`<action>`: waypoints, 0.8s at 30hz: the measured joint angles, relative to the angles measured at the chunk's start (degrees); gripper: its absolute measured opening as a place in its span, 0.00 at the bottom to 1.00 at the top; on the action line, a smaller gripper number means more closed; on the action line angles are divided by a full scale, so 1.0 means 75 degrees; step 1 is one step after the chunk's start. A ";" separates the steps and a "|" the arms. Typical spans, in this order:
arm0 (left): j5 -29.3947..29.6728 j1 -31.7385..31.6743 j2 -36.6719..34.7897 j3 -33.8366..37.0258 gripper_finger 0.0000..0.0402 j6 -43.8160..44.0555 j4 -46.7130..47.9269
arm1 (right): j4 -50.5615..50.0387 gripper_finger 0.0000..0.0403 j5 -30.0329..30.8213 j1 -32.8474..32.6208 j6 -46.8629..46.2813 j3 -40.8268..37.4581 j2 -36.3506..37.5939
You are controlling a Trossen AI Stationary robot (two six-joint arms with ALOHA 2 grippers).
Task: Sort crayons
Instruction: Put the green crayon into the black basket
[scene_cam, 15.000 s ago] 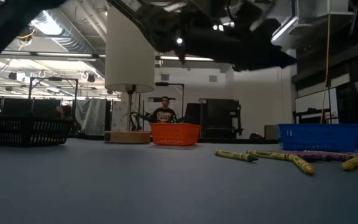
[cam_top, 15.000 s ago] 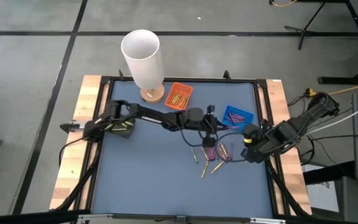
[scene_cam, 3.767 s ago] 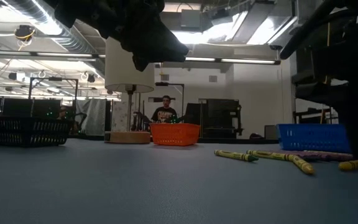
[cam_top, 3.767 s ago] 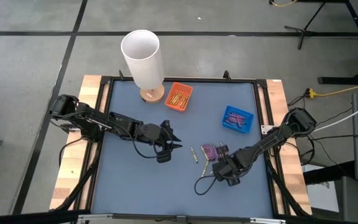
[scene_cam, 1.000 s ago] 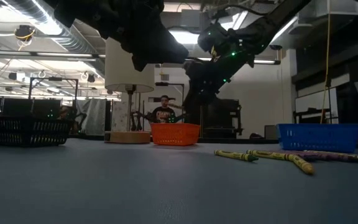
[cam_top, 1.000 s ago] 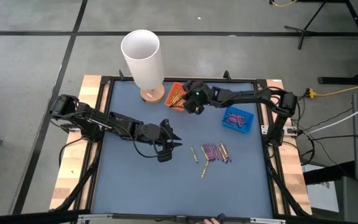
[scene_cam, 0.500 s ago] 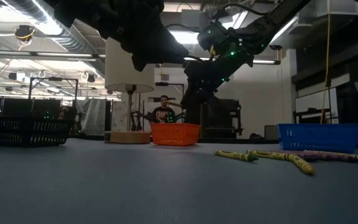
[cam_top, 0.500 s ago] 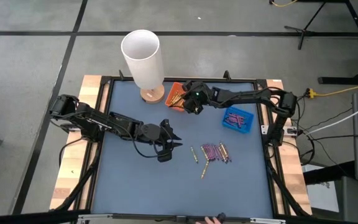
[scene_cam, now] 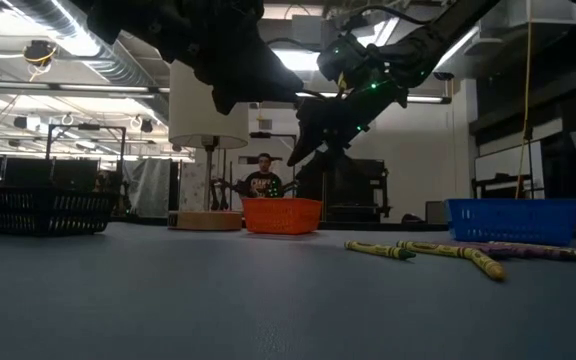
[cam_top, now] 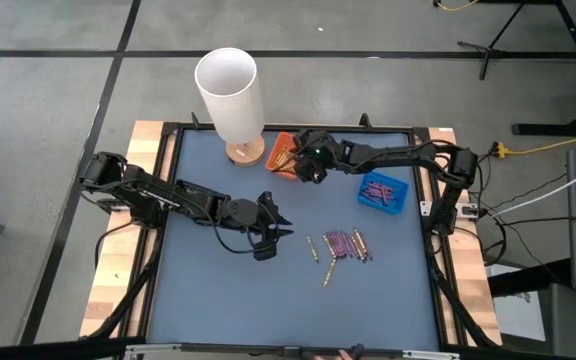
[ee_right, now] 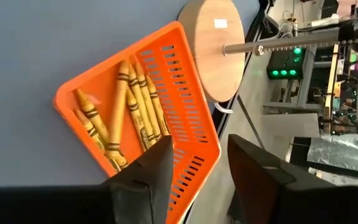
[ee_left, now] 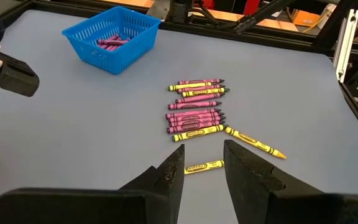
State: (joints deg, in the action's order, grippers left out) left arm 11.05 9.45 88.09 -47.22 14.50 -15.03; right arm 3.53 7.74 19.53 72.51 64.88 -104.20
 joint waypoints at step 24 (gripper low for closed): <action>-0.0225 -0.0020 -0.0006 0.0000 0.24 -0.0921 -0.1395 | -0.1507 0.37 0.7143 -0.2203 -0.2658 -0.0003 0.0512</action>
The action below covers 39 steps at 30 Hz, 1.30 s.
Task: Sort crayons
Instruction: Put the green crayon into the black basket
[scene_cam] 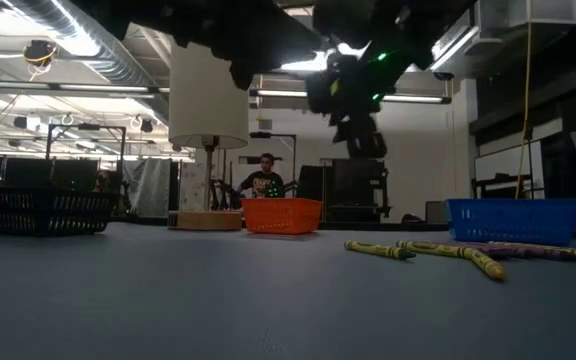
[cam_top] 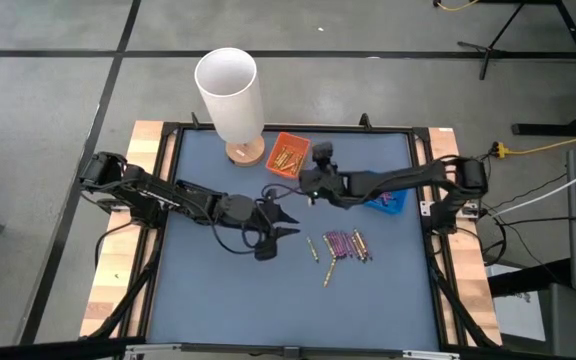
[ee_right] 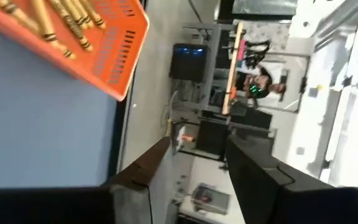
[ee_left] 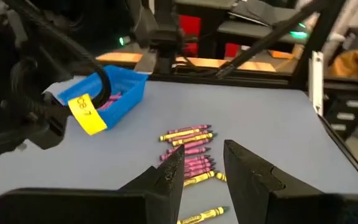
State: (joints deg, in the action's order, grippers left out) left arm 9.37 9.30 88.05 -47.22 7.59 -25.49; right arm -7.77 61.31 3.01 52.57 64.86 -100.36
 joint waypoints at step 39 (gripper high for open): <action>-0.3183 -0.0607 0.3821 -0.2183 0.37 -0.1647 -0.1381 | -1.0627 0.37 -0.3520 -0.2804 -1.3300 -0.0003 0.4033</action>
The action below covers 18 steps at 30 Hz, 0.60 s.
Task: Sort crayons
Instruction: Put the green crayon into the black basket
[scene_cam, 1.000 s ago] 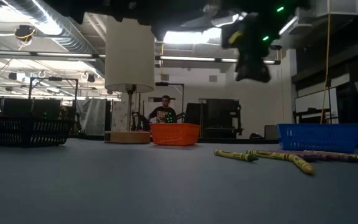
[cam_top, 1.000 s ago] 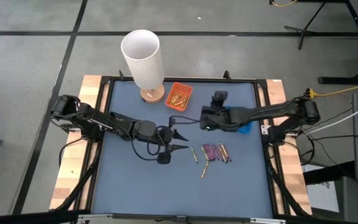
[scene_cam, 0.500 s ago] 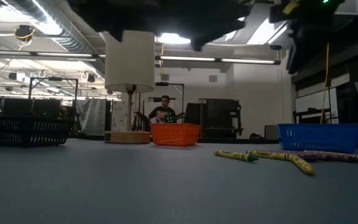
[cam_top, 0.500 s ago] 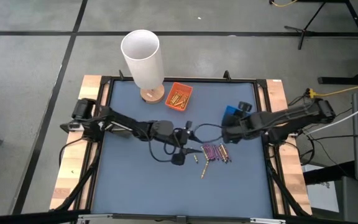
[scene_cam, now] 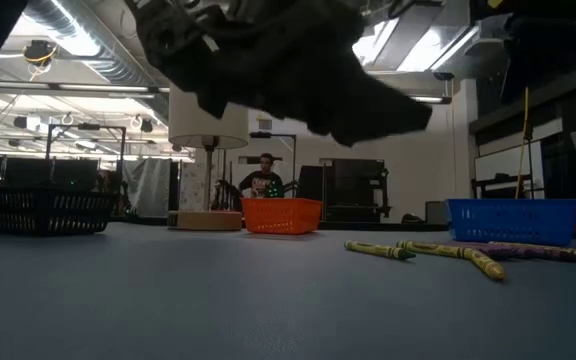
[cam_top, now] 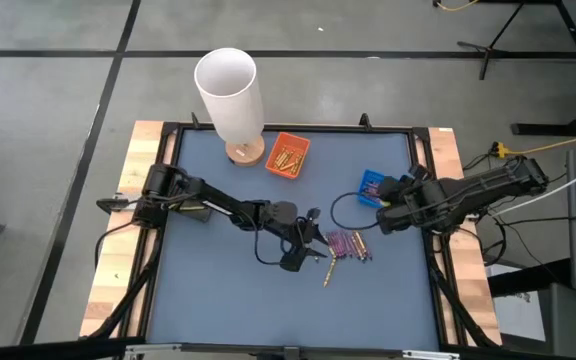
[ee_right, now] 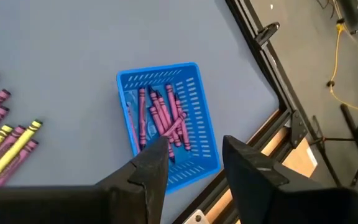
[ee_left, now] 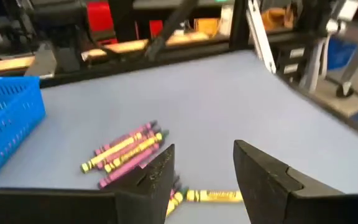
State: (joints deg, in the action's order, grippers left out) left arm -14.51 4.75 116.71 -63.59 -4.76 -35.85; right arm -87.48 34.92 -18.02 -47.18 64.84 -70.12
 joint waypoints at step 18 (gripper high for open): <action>-0.0014 -0.0309 0.0046 0.0012 0.37 -0.1724 0.1875 | 0.0615 0.37 -0.0002 0.0003 -0.0140 0.0000 0.0045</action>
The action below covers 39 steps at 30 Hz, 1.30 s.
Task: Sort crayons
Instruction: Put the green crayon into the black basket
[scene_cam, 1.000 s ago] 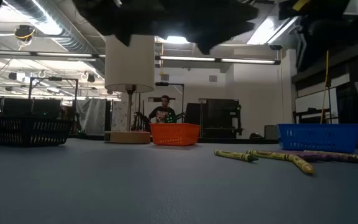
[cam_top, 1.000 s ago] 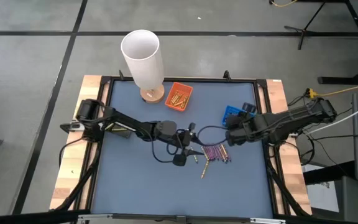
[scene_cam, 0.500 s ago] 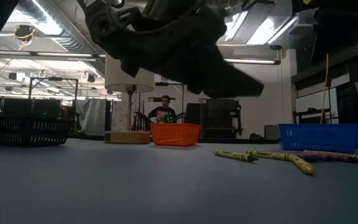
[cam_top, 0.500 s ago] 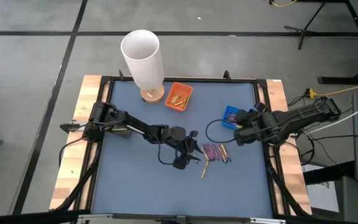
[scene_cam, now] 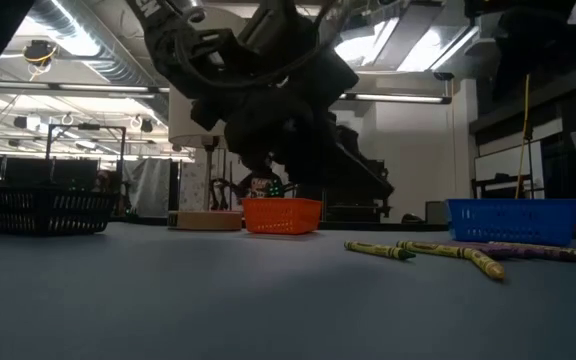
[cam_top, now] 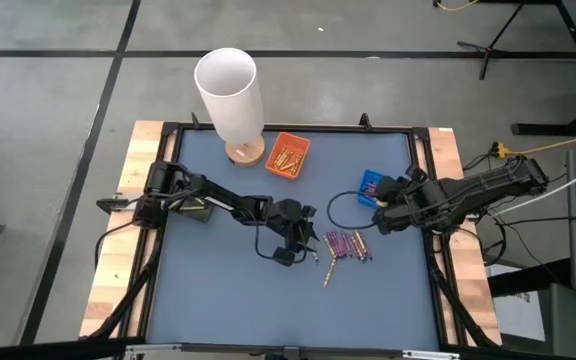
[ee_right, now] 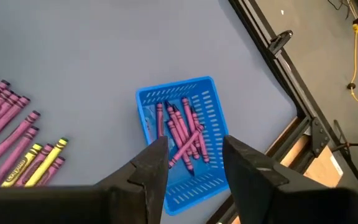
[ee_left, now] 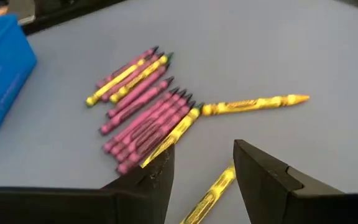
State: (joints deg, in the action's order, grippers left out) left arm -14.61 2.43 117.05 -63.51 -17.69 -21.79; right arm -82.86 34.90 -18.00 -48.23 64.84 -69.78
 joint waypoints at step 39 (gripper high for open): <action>-0.1405 -0.0620 0.0758 -0.0012 0.37 0.0140 0.0281 | 0.0063 0.37 -0.0001 0.0002 0.0017 0.0000 -0.0009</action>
State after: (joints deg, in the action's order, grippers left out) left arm -25.15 -2.22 122.74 -63.59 -16.64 -19.68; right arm -82.39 34.89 -17.98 -48.10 64.84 -69.84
